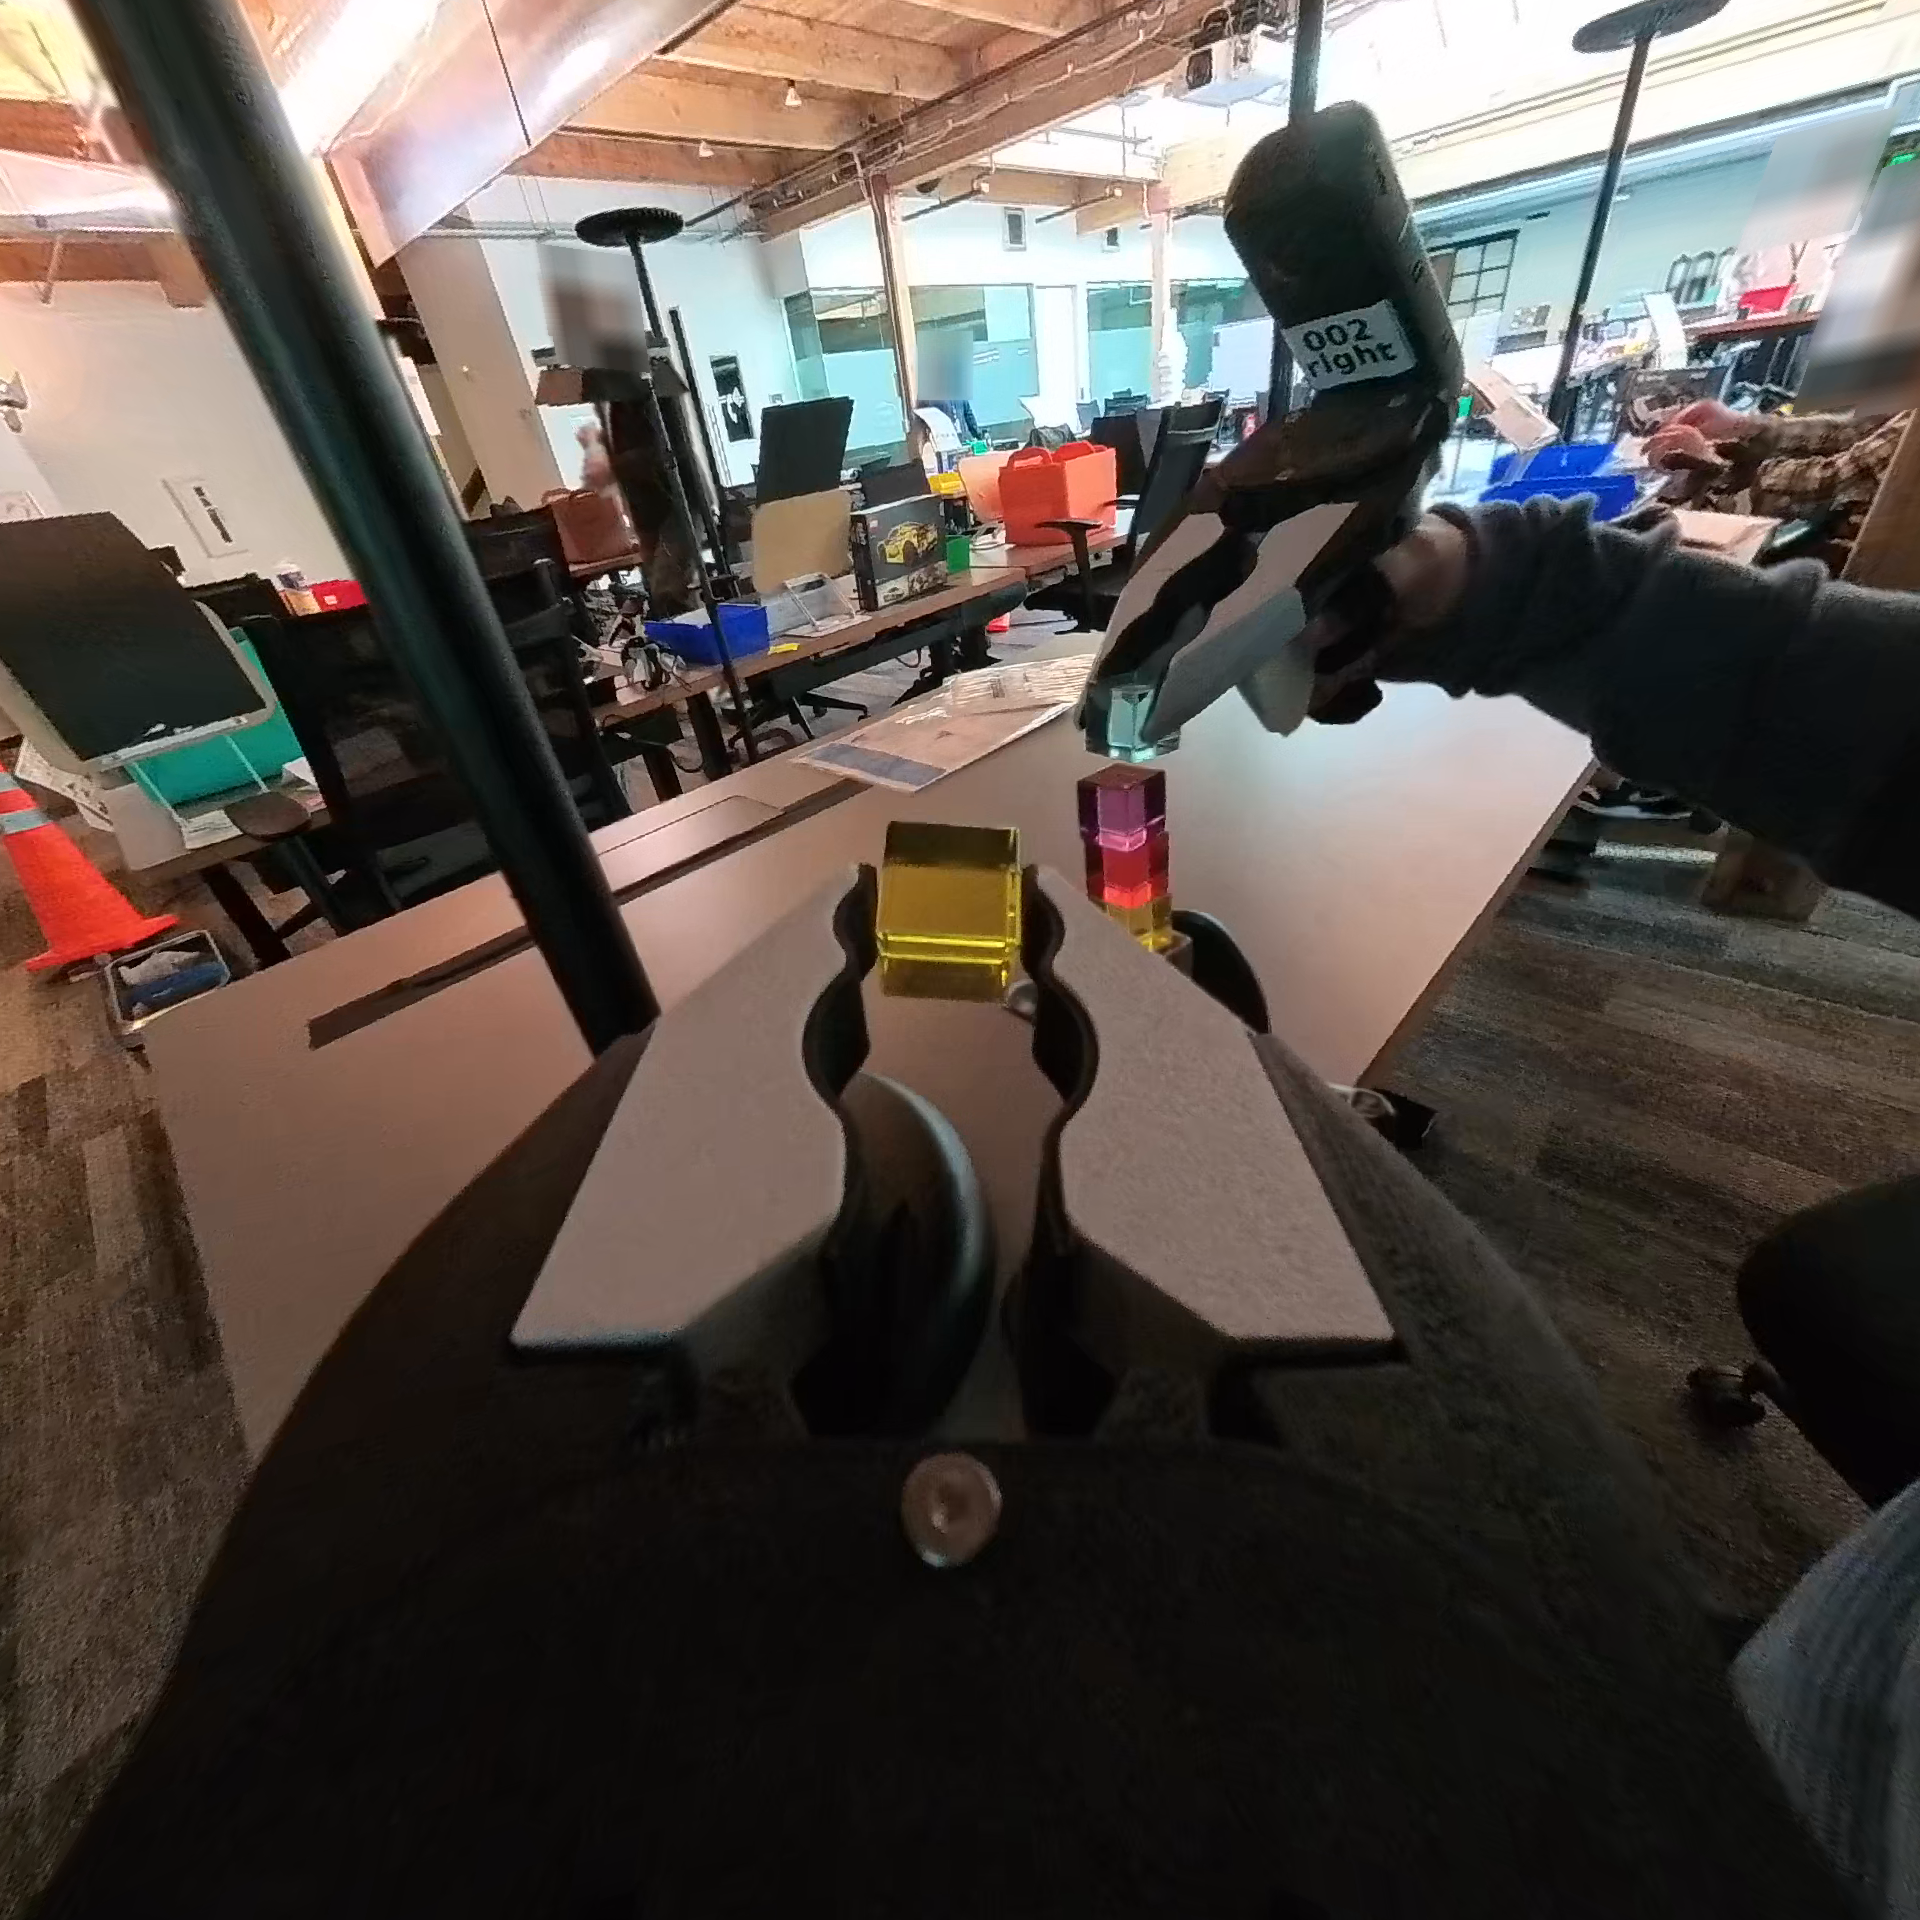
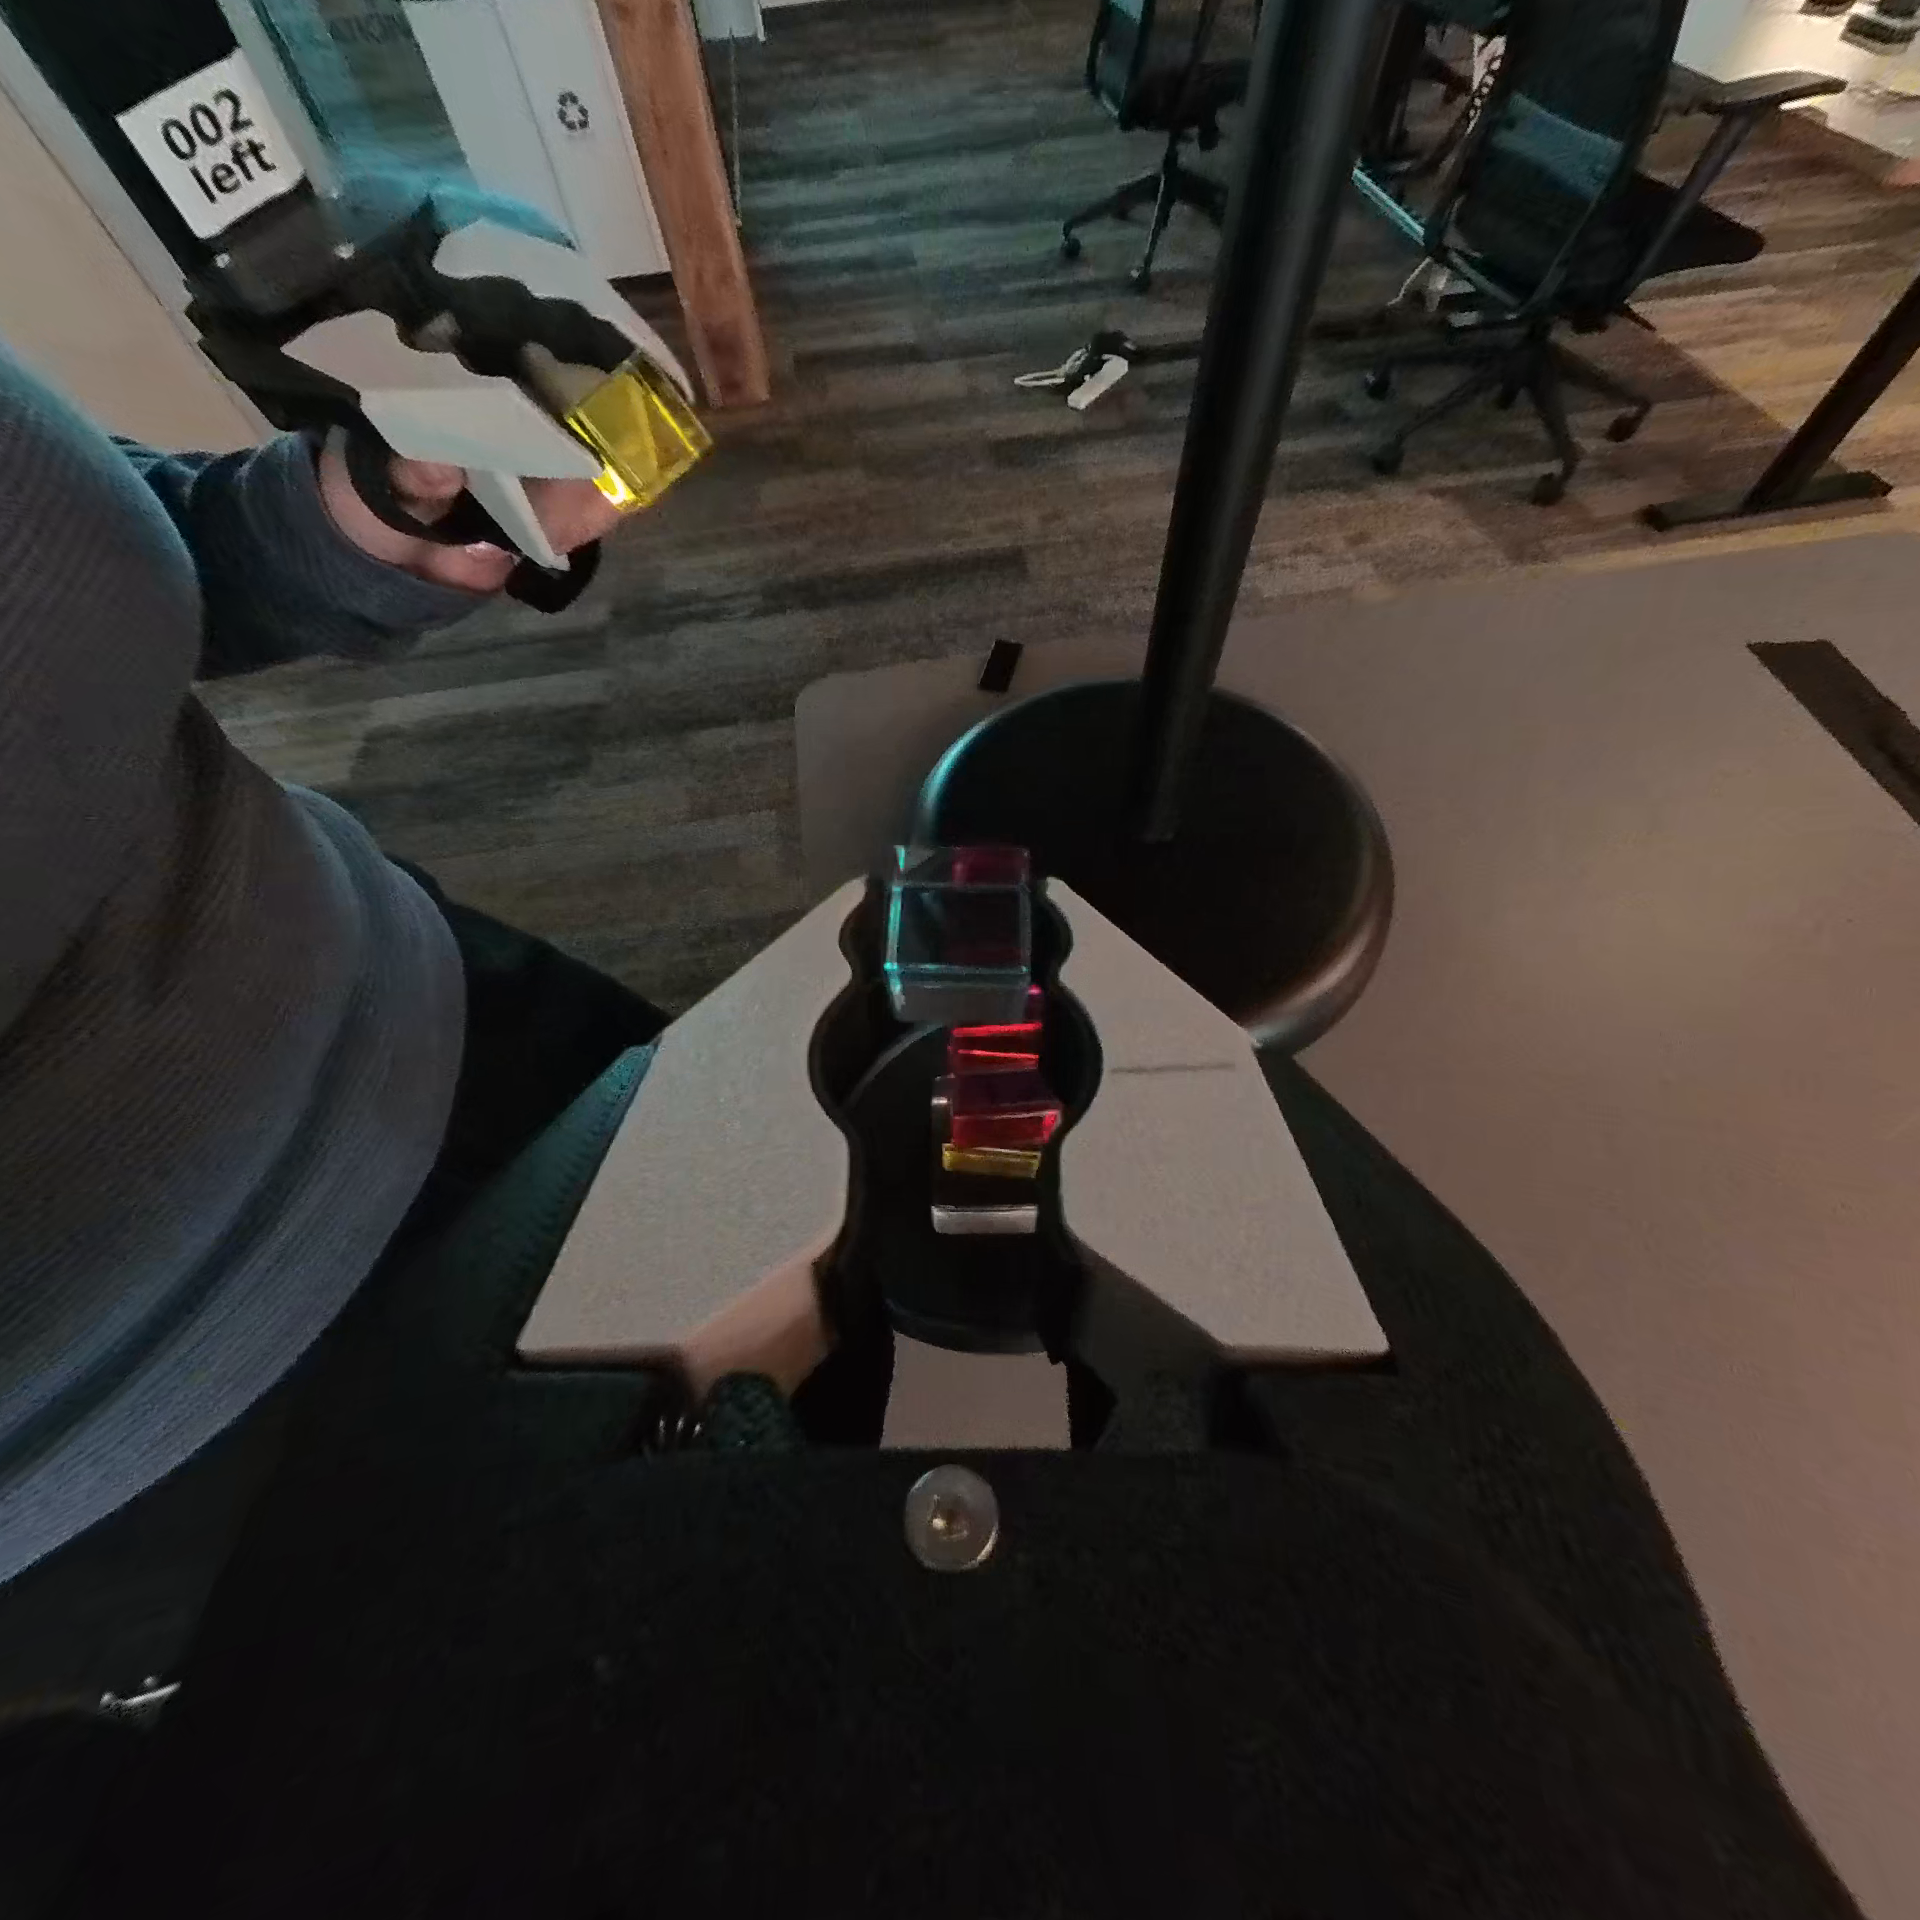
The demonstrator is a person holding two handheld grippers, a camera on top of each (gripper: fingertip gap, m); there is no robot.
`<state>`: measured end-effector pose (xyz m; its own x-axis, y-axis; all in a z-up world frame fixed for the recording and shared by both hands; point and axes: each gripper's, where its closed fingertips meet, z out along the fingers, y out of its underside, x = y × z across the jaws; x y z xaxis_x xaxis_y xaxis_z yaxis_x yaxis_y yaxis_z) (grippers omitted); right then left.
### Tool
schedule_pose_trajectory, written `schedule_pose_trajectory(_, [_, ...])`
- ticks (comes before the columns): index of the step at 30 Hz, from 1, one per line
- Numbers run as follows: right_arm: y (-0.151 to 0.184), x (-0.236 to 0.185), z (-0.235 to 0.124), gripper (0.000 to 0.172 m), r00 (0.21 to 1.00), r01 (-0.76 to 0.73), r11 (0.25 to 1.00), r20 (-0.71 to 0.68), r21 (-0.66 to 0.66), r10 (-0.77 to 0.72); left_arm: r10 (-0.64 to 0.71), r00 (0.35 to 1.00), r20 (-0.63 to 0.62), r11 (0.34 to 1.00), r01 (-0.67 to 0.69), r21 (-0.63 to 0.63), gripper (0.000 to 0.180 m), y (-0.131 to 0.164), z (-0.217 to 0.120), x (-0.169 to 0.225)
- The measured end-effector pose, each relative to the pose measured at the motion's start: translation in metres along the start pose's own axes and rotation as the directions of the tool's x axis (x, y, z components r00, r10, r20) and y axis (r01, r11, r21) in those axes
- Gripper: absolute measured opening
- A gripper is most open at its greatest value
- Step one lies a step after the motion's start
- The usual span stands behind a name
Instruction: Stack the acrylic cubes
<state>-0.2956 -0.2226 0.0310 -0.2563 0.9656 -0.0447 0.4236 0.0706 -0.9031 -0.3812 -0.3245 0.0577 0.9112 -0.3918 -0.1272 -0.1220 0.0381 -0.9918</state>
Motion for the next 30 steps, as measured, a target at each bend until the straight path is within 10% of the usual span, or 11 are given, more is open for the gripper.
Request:
schedule_pose_trajectory(23, [0.014, 0.008, 0.003, 0.038, 0.998, -0.062, 0.998, -0.031, -0.006, 0.062, -0.019, 1.0, 0.01, 1.0, 0.019, -0.019, 0.026, 0.009, -0.011, 0.001])
schedule_pose_trajectory(30, [-0.049, 0.003, -0.03, 0.055, 0.954, -0.156, 0.936, -0.196, 0.315, 0.225, 0.021, 1.0, 0.019, 1.0, -0.022, 0.022, 0.026, -0.006, 0.001, 0.0])
